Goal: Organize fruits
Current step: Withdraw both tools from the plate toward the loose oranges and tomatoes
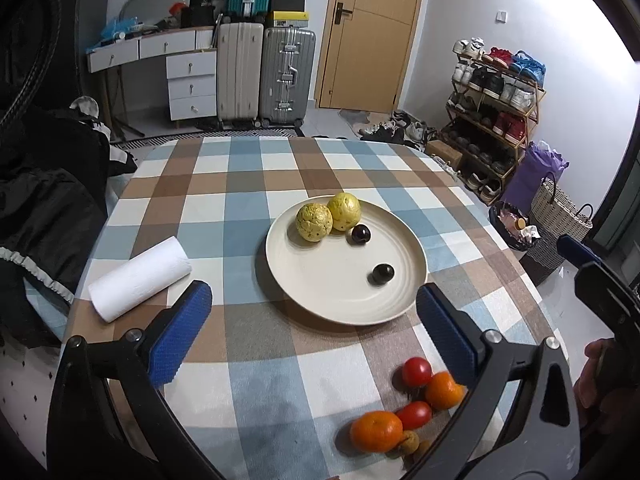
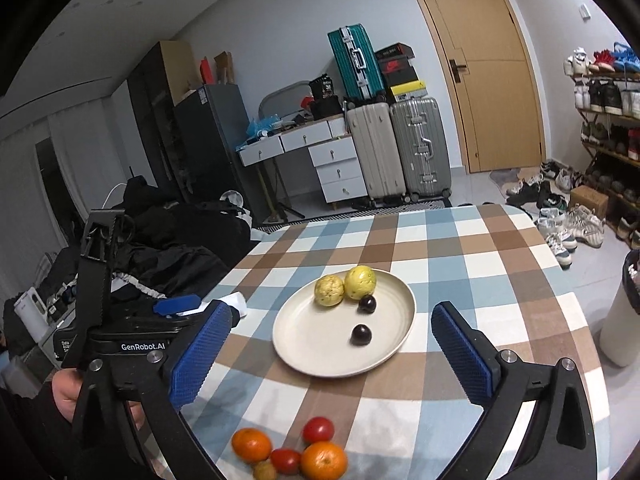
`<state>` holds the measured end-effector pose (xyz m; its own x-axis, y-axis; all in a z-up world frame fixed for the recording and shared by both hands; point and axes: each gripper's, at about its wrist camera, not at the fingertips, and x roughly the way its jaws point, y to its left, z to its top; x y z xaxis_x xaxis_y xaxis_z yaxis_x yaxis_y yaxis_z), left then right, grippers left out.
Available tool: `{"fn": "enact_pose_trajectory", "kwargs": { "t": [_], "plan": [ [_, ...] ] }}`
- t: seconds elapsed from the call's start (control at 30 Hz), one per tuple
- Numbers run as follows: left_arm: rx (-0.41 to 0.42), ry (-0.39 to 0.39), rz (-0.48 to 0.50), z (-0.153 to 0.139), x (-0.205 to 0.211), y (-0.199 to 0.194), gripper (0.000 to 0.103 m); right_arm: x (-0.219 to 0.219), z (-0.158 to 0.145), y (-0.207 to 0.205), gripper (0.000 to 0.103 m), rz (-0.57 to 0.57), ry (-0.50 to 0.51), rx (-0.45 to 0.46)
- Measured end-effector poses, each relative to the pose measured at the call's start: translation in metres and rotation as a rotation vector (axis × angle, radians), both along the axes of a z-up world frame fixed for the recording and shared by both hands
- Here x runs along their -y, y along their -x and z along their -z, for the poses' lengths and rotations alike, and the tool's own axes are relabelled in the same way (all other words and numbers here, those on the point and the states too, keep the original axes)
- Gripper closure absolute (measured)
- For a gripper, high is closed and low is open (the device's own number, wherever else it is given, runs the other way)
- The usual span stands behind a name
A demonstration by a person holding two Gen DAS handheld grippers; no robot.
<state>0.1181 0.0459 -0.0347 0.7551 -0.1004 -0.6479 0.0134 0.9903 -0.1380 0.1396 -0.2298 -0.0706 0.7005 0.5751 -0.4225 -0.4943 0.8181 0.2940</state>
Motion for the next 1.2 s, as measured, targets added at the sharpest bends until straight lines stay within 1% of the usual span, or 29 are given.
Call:
{"fn": "enact_pose_trajectory", "kwargs": {
  "t": [0.2,0.37,0.63,0.73,1.0,1.2],
  "plan": [
    [0.009,0.011,-0.014,-0.002,0.001,0.023,0.001,-0.001,-0.003,0.026,0.0,-0.002,-0.002,0.022],
    [0.024,0.005,-0.024,0.002,0.0,0.042,0.001,-0.002,0.004,0.047,0.0,-0.009,-0.001,0.016],
    [-0.008,0.021,-0.04,0.027,-0.008,0.061,0.001,-0.017,0.038,0.085,0.0,-0.064,0.073,-0.012],
    [-0.026,0.024,-0.047,0.038,-0.01,0.065,0.001,-0.022,0.053,0.094,0.0,-0.082,0.088,-0.039],
    [-0.058,0.025,-0.054,0.053,-0.015,0.065,0.001,-0.034,0.094,0.103,0.001,-0.133,0.12,-0.126],
    [-0.073,0.026,-0.053,0.059,-0.016,0.064,0.001,-0.039,0.11,0.102,0.001,-0.156,0.126,-0.159]
  ]
}}
